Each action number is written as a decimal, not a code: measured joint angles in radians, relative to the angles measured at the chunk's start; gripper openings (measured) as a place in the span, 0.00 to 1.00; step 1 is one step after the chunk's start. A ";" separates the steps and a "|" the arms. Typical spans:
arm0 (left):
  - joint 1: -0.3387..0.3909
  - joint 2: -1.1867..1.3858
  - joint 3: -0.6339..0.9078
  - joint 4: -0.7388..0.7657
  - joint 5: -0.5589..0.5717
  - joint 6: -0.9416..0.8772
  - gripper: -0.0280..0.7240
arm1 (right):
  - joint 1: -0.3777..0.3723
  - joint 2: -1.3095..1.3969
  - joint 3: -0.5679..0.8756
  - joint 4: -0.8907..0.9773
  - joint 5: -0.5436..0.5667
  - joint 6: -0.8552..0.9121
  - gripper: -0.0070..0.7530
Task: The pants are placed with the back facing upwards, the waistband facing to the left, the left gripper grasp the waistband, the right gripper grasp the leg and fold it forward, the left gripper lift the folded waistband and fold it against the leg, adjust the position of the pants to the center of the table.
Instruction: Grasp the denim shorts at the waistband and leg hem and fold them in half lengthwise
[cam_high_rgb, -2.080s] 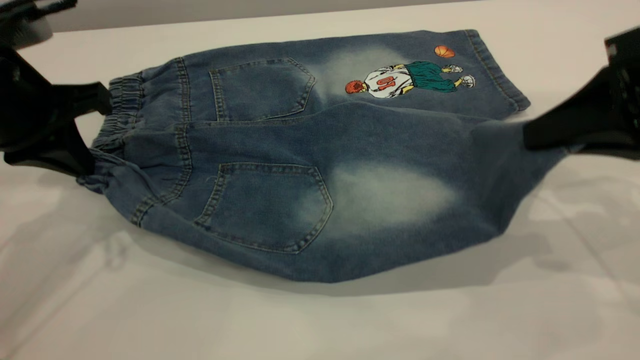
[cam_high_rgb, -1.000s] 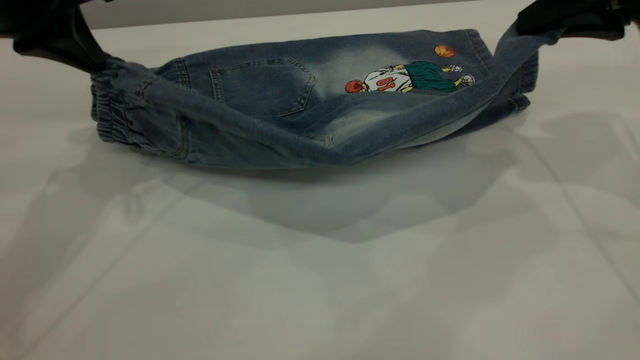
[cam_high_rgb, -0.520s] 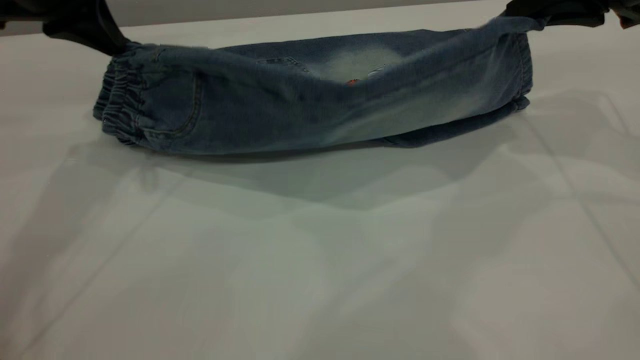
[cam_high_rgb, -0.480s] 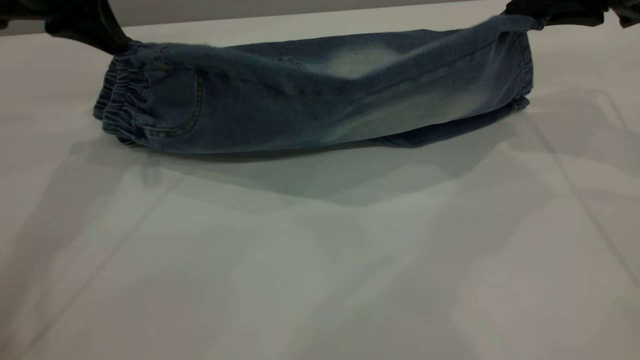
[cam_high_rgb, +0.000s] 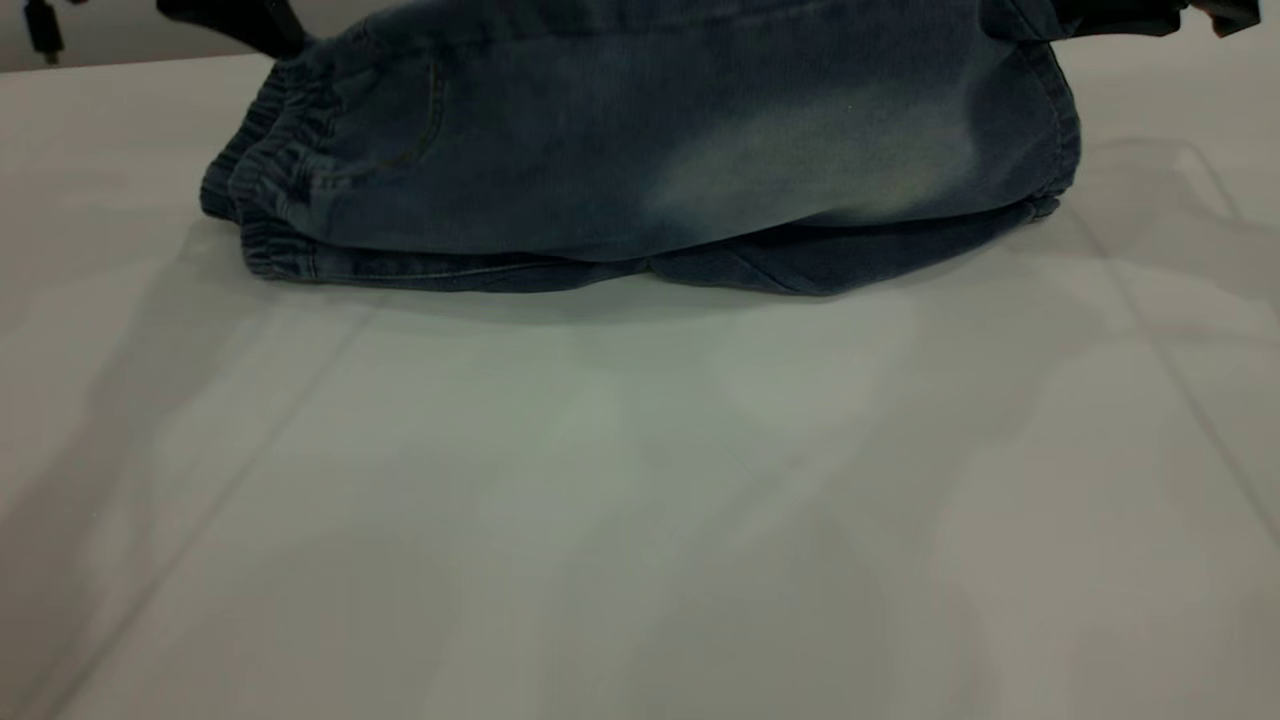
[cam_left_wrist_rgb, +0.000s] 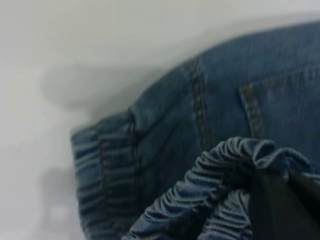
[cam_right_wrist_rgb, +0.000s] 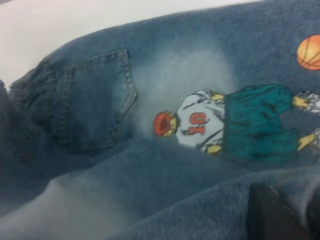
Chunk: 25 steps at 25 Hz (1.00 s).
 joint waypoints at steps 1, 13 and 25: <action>0.000 0.010 -0.019 0.000 0.010 0.000 0.09 | 0.000 0.011 -0.016 0.001 -0.001 0.001 0.03; 0.000 0.095 -0.106 0.026 0.005 0.001 0.09 | 0.000 0.140 -0.176 -0.020 -0.015 0.024 0.03; 0.002 0.154 -0.107 0.055 -0.034 -0.001 0.09 | 0.000 0.247 -0.324 -0.142 -0.056 0.139 0.03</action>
